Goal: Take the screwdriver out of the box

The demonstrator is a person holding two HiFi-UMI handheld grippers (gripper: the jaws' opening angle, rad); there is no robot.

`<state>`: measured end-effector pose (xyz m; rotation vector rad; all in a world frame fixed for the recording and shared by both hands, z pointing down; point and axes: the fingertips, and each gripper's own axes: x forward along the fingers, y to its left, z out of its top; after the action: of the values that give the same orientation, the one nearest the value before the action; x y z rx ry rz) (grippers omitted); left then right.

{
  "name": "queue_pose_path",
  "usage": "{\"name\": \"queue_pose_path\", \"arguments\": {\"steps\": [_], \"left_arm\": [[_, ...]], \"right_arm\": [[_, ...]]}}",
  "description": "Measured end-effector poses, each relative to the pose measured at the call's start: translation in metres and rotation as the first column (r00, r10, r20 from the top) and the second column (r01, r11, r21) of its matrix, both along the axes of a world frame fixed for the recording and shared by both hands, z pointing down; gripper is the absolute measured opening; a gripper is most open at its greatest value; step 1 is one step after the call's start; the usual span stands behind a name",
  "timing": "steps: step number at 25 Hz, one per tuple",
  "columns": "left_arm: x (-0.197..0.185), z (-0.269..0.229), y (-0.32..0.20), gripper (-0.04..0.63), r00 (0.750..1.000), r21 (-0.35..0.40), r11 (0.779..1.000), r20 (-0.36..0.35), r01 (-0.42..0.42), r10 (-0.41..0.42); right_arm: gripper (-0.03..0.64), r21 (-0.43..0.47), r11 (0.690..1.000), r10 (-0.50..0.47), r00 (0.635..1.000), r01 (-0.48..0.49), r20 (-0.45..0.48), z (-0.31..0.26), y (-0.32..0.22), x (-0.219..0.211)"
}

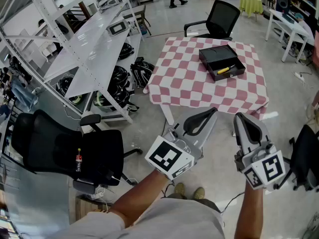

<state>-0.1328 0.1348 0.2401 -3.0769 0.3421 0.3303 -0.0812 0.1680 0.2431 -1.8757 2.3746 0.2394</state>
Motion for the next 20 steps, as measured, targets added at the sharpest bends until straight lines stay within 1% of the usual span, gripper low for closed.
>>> {"name": "queue_pose_path", "arguments": {"steps": [3,6,9,14,20], "left_arm": [[0.001,-0.001,0.000,0.014,1.000,0.015,1.000,-0.009,0.001,-0.001],[0.002,-0.001,0.000,0.014,1.000,0.001,1.000,0.001,0.004,-0.004],[0.002,-0.002,-0.002,0.014,1.000,0.020,1.000,-0.012,0.007,-0.007],[0.006,-0.001,-0.002,0.014,1.000,0.021,1.000,-0.012,0.012,-0.012],[0.016,-0.005,-0.002,0.014,1.000,0.031,0.999,-0.016,0.022,-0.021]], "right_arm": [[0.011,0.001,1.000,-0.002,1.000,0.002,-0.001,0.000,0.000,0.001],[0.011,0.000,1.000,-0.002,1.000,0.002,-0.005,0.000,0.000,0.002],[0.011,0.003,1.000,-0.002,1.000,0.002,-0.011,-0.001,0.000,0.003],[0.011,0.015,1.000,-0.023,1.000,0.023,0.002,-0.002,0.001,0.006],[0.012,0.019,0.999,-0.038,0.999,0.039,-0.012,-0.007,0.002,0.017]]}}
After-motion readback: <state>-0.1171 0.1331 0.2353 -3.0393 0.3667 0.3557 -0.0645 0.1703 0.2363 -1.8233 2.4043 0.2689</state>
